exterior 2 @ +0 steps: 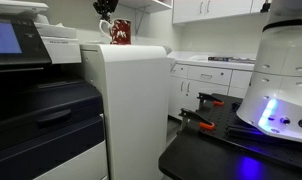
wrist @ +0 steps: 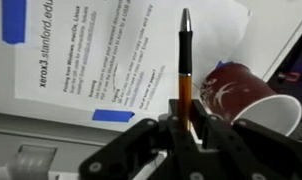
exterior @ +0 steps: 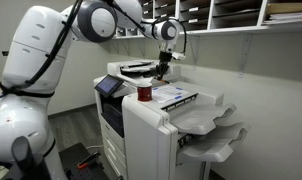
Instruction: Pick up the pen and put it in the cup
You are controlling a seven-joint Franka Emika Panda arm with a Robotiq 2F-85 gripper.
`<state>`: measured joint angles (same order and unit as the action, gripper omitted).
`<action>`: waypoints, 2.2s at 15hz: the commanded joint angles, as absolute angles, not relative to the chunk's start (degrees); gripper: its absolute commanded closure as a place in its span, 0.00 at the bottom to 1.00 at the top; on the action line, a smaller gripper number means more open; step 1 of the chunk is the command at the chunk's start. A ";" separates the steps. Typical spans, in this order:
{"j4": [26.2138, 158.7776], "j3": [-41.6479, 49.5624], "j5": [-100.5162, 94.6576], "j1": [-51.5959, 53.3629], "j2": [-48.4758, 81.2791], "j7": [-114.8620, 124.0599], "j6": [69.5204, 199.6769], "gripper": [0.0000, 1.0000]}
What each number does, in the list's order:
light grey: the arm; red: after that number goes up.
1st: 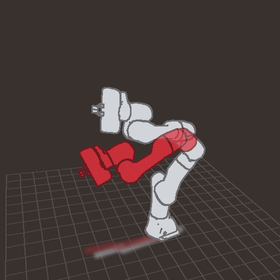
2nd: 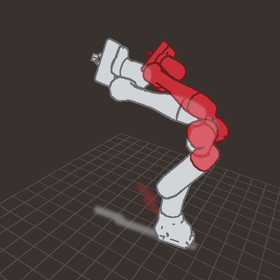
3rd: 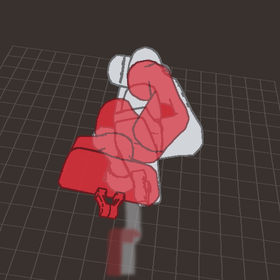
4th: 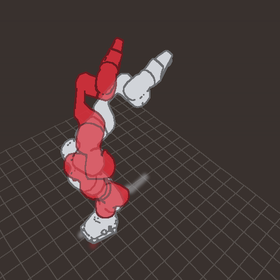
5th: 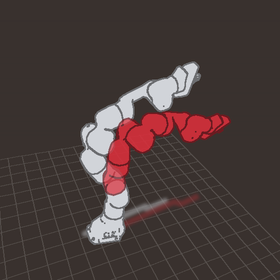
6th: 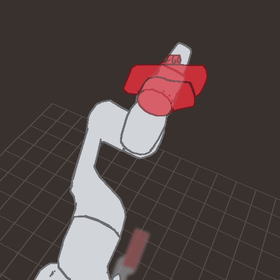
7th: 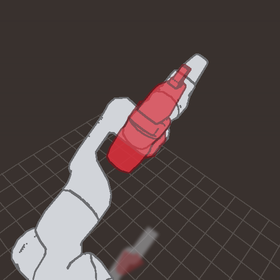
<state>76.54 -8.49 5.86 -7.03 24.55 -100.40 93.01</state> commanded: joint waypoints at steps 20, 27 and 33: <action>89.59 -5.82 23.69 -6.17 13.23 -125.45 76.98 0.96; 87.92 -4.02 29.05 -7.11 17.60 -123.57 74.45 0.96; 87.81 -2.71 22.95 -5.37 16.06 -120.85 77.54 0.27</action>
<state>88.82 -3.39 27.22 -7.05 17.22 -123.45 77.23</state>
